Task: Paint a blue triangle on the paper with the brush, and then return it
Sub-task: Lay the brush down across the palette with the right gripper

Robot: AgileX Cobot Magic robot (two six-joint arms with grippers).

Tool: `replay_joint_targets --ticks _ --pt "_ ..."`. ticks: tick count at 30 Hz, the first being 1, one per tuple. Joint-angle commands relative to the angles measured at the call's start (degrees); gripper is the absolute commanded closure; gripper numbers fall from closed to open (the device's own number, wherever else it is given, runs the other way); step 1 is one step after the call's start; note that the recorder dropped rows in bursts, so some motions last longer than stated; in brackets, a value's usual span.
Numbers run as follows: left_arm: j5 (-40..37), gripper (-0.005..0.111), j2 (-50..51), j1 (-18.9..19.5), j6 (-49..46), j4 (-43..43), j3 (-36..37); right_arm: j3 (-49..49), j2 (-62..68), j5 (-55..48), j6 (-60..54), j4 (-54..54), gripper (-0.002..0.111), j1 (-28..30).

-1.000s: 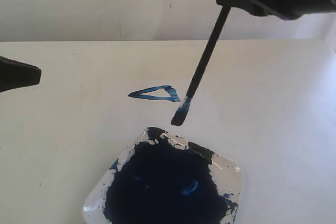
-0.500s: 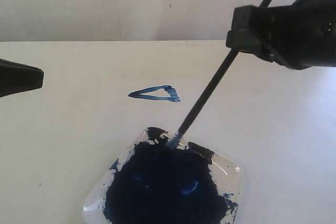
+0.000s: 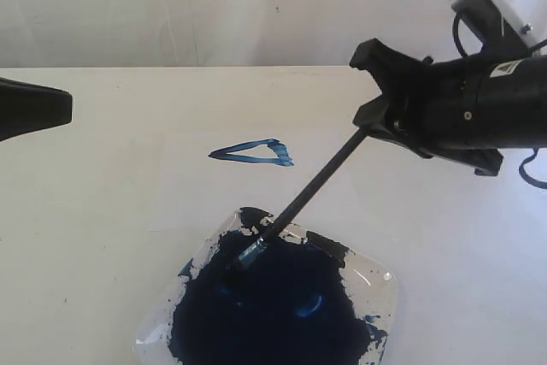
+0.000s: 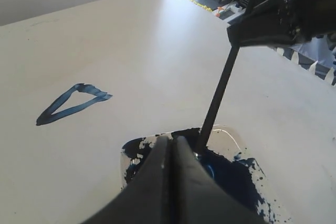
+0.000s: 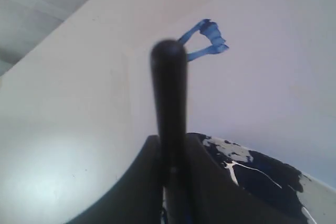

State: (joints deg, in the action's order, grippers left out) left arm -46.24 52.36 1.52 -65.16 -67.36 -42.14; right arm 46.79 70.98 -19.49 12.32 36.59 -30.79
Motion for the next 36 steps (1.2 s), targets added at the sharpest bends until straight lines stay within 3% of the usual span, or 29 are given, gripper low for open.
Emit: replay_joint_targets --ticks 1,13,18,25,36 --pt "-0.3 0.107 -0.3 -2.2 0.0 -1.2 0.5 -2.0 0.4 -0.1 1.0 -0.4 0.108 2.7" --pt "0.8 0.107 -0.3 -4.6 0.5 0.3 0.5 -2.2 0.5 -9.3 0.0 1.6 0.108 12.9" --pt "1.2 0.107 -0.3 -4.6 1.2 0.1 0.5 -2.2 3.8 -19.2 -21.7 23.3 0.108 18.9" --pt "1.2 0.107 -0.3 -4.6 1.5 0.1 0.5 -2.2 14.3 -20.6 -23.0 23.9 0.108 19.3" --pt "1.5 0.107 -0.3 -4.6 1.7 0.1 0.5 -2.2 23.2 -19.8 -30.5 33.2 0.108 19.4"
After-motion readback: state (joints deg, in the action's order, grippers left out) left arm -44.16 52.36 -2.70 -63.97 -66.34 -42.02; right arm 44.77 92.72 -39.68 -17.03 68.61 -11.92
